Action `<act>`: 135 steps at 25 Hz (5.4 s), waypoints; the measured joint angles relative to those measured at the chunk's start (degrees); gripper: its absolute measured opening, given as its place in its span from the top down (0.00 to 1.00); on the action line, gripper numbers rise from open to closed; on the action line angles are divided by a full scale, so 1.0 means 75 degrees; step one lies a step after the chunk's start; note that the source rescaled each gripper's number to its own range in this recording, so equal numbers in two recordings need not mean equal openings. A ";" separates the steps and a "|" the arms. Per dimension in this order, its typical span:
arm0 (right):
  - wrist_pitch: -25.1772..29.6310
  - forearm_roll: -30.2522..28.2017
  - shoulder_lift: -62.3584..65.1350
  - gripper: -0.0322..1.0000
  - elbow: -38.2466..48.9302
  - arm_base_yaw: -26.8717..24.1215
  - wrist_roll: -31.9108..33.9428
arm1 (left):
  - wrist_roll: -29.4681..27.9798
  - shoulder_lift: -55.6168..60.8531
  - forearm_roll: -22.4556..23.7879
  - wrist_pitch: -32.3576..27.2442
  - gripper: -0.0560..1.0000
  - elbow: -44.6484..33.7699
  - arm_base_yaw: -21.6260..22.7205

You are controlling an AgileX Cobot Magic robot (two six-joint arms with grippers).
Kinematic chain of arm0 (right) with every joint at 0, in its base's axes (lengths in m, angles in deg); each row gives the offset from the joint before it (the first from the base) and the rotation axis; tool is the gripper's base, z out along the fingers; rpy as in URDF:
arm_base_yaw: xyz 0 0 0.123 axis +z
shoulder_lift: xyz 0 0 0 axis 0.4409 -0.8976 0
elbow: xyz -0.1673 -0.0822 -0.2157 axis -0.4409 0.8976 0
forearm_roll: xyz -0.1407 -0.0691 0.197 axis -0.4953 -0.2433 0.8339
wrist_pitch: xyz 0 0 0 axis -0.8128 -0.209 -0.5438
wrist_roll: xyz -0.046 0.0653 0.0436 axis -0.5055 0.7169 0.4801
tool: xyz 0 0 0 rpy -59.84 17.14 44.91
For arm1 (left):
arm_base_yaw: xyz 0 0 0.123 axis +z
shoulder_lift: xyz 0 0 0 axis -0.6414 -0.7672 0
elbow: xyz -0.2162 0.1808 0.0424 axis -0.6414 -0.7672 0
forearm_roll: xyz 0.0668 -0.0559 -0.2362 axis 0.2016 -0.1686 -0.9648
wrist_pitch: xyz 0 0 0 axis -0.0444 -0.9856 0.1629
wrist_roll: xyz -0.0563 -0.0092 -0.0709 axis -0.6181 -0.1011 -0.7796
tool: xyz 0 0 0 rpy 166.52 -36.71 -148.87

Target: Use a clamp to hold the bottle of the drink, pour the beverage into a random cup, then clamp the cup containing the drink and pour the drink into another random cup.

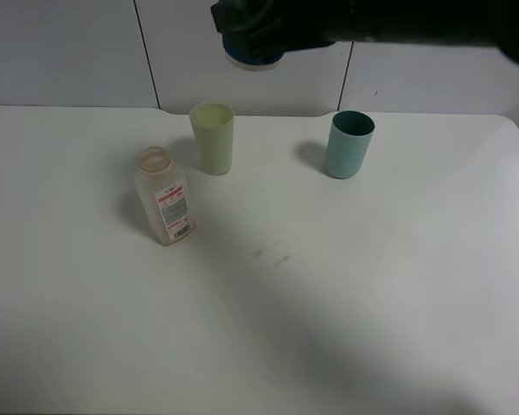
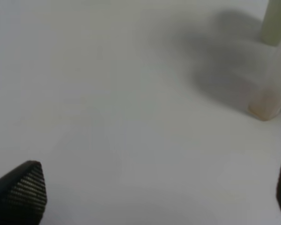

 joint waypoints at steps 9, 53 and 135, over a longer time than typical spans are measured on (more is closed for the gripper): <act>-0.2804 0.1657 0.0014 0.97 0.2365 0.0477 -0.0732 | 0.0000 0.0000 0.0000 0.0000 0.00 0.0000 0.0000; -0.7918 0.4274 -0.4272 0.97 0.3971 -0.0002 -0.1194 | 0.0000 0.0000 0.0000 0.0000 0.00 0.0000 0.0000; 0.1948 0.2760 0.5468 0.00 0.3320 -0.5949 -0.1364 | 0.0000 0.0000 0.0000 0.0000 0.00 0.0000 0.0000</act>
